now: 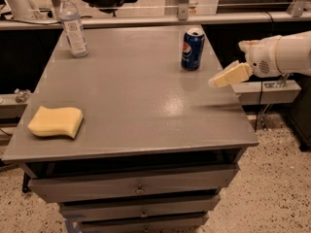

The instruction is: Move pepsi can near sponge

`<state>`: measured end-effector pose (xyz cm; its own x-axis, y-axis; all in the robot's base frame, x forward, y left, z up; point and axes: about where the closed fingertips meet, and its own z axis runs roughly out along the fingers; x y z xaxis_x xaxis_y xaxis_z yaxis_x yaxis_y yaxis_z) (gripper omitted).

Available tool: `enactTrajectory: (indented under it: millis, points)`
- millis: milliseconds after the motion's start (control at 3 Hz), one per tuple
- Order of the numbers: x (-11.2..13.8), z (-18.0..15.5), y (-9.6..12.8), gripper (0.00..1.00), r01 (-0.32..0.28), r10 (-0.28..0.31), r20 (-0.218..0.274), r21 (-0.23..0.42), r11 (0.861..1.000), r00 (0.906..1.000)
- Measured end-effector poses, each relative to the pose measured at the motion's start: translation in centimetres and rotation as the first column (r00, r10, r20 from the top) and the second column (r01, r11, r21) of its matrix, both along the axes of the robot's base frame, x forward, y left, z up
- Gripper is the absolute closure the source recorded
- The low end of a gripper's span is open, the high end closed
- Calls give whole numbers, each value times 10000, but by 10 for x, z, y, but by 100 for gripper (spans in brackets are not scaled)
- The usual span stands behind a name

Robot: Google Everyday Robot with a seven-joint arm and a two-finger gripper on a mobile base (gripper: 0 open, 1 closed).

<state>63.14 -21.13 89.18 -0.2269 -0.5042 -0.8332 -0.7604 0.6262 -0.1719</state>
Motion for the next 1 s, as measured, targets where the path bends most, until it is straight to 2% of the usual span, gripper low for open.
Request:
enactTrajectory:
  millis: [333, 667, 1000]
  points:
    - [18, -7, 14, 0, -4, -15, 204, 911, 9958, 9998]
    - [41, -14, 42, 0, -267, 178, 474, 1944, 9806, 9987]
    - [64, -16, 68, 0, -545, 350, 779, 2649, 9627, 9963]
